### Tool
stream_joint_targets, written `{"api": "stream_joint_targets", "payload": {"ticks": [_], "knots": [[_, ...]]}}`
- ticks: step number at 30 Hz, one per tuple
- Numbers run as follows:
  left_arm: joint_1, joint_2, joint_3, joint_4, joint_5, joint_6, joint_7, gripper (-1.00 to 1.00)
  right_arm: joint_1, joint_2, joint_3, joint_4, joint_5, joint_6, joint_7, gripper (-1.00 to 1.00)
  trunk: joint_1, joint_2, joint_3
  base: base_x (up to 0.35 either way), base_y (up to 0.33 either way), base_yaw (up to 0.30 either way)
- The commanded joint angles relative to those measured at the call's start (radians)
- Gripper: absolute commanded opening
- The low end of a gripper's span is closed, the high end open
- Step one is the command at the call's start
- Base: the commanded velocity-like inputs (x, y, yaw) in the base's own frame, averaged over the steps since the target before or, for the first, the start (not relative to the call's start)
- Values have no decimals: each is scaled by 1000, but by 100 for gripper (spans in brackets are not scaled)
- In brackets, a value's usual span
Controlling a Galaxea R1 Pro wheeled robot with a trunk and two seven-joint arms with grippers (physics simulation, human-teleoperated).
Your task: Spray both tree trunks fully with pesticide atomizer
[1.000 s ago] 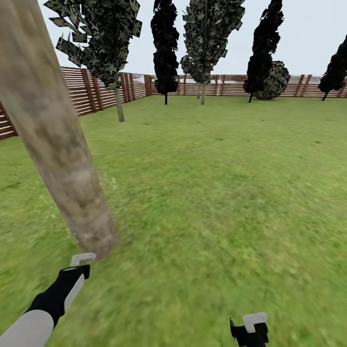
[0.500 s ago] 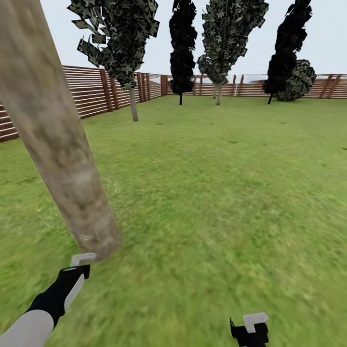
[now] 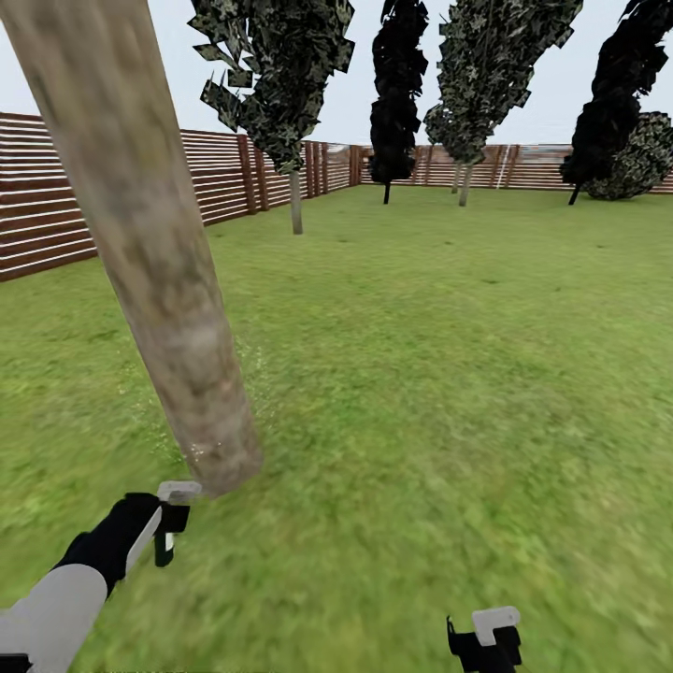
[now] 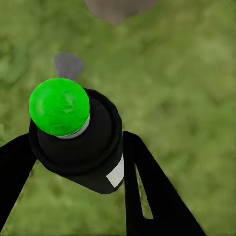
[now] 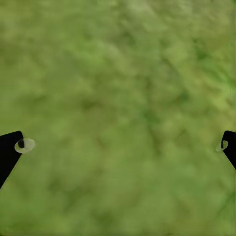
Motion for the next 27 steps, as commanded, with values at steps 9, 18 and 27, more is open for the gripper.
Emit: {"api": "stream_joint_targets", "payload": {"ticks": [9,18,27], "knots": [[-8,29,14,-65,-15,4,-58,-100,0,-1,2,-2,2,0,1,100,0,0,0,88,-60,4],[-1,26,137,-66,-19,-6,-62,-100,-1,-1,3,-2,4,0,3,100,0,0,0,110,-237,211],[0,18,125,-129,-21,-6,-53,-100,-1,-1,3,-2,4,0,3,100,0,0,0,4,-273,253]]}}
